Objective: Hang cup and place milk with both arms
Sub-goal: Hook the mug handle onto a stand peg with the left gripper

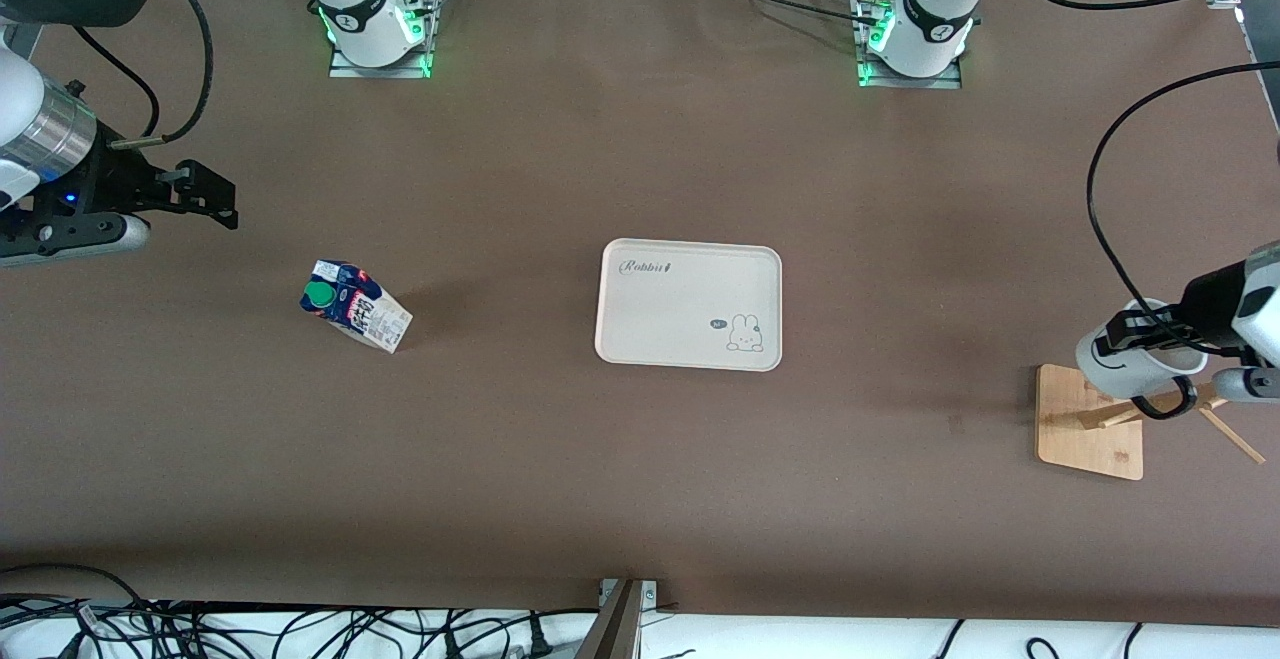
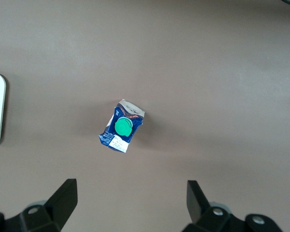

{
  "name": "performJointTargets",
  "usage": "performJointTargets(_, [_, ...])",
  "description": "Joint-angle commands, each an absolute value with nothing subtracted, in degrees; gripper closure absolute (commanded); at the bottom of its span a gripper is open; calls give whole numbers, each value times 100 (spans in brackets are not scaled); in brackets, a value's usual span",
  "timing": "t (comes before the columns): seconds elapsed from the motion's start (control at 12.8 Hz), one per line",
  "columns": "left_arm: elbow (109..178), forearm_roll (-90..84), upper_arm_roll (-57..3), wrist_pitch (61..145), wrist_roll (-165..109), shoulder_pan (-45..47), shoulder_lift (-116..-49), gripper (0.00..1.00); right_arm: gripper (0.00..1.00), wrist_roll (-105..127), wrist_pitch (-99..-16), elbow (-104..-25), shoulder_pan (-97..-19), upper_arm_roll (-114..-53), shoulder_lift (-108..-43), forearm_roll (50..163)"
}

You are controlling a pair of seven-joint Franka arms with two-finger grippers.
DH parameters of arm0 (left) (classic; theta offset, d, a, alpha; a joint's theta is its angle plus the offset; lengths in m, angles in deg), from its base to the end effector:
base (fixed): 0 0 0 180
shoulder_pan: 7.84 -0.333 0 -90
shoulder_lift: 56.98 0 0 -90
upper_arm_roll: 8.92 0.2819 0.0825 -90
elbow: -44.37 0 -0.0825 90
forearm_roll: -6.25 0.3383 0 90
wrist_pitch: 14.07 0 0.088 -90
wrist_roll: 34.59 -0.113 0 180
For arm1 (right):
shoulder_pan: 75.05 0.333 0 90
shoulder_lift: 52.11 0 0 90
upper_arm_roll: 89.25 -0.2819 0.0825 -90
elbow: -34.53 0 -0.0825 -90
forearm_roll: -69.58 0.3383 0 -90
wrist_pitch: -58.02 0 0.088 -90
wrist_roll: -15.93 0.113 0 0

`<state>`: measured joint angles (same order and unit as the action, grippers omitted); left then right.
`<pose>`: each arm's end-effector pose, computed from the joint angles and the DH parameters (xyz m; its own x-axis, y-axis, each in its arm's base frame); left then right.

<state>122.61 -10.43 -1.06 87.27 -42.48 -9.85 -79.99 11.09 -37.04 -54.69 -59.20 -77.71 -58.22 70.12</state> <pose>0.6199 0.0665 0.4666 0.9960 0.0838 0.0314 0.0745 -0.9708 0.2279 0.5416 0.0469 0.5429 0.9872 0.1592 -0.0036 0.1593 -0.9872 0.0117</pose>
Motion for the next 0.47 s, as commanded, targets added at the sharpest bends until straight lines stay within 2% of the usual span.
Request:
performJointTargets(0.0, [12286, -1211, -39, 8727, -4303, -1030, -7956, 100, 0, 1180, -3681, -5398, -5914, -7791, -5827, 6923])
performJointTargets(0.39, [12268, -1203, -31, 8735, -4382, -1048, -7965, 100, 0, 1180, -3681, -5398, -5914, -7791, -5827, 6923])
